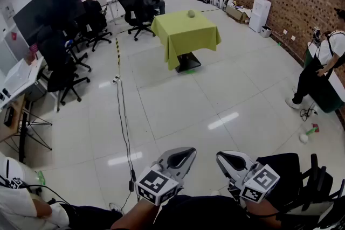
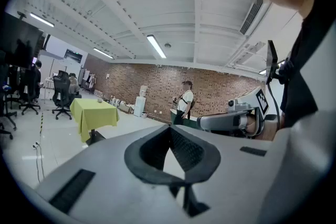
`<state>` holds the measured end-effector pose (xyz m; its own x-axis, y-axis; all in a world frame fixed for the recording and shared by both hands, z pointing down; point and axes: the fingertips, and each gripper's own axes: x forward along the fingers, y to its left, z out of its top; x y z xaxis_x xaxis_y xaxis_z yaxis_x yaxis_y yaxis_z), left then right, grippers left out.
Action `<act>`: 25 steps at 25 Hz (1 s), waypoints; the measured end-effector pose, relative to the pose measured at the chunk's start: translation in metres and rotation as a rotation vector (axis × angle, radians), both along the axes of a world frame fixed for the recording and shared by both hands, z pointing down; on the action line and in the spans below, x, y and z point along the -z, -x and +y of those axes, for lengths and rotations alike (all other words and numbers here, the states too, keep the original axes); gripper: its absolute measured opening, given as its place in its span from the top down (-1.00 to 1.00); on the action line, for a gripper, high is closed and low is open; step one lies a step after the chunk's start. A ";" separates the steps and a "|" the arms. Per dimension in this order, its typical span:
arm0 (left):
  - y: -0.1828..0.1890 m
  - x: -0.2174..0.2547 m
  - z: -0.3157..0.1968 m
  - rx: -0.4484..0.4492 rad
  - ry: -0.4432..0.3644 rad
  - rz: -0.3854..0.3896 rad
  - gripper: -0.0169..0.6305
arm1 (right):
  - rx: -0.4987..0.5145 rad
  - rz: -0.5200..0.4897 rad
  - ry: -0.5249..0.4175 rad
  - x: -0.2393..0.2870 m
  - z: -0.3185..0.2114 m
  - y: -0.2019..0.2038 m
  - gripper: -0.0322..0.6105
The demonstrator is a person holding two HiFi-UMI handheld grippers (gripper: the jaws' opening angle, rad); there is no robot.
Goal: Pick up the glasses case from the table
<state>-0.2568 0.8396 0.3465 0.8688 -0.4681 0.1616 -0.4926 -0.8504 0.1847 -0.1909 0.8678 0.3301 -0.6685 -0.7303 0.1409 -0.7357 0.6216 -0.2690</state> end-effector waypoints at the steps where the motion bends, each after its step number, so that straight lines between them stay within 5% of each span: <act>1: -0.005 0.000 -0.003 -0.001 -0.001 -0.003 0.94 | 0.004 0.010 -0.011 0.000 -0.002 -0.004 0.89; 12: -0.016 -0.004 0.017 0.027 0.026 0.023 0.94 | 0.037 0.041 -0.017 -0.020 0.019 -0.018 0.89; 25: 0.016 -0.014 0.023 0.078 0.118 0.040 0.94 | 0.060 0.046 0.001 -0.020 0.020 0.003 0.89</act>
